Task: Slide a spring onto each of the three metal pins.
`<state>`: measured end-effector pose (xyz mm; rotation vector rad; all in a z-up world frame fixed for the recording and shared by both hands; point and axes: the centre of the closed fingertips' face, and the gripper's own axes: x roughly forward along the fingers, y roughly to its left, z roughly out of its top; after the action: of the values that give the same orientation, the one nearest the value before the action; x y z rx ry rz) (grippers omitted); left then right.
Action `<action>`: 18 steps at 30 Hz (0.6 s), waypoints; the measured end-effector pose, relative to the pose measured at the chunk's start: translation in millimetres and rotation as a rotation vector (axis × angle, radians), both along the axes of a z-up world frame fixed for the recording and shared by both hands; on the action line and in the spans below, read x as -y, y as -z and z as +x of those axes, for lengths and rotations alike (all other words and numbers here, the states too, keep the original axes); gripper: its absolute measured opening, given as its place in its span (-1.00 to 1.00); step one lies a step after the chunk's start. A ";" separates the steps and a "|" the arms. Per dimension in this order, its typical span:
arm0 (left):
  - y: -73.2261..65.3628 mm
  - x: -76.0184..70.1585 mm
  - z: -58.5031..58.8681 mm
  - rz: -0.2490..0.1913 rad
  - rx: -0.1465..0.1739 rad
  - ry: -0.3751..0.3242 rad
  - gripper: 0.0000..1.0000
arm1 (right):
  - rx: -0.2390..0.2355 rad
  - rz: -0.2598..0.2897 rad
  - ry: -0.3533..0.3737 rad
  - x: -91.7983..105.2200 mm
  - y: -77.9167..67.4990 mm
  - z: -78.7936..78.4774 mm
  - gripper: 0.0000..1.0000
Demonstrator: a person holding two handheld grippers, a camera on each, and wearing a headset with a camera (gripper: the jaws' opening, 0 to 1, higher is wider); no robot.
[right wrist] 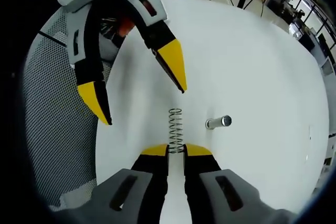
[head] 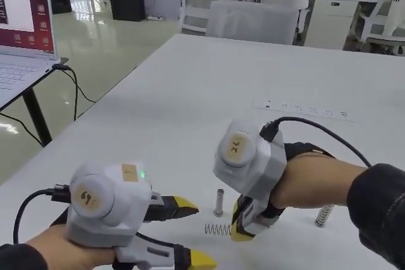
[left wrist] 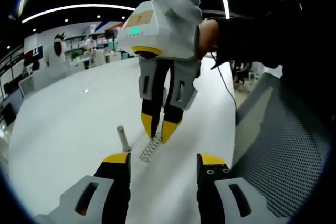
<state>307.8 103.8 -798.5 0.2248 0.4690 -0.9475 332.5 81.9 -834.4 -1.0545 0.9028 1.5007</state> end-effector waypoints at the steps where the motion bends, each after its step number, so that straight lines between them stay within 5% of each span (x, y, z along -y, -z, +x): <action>1: -0.7 0.1 0.2 0.001 0.001 0.003 -0.12 | -0.002 0.001 -0.001 1.0 -3.9 -0.9 -0.85; 18: -21.1 9.3 10.5 0.003 0.062 0.066 -0.49 | 0.013 0.017 -0.050 4.1 -44.2 -12.5 -0.85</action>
<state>318.3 94.5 -777.5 0.2727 0.4082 -1.0021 319.9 77.8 -790.2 -1.0799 0.8589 1.5383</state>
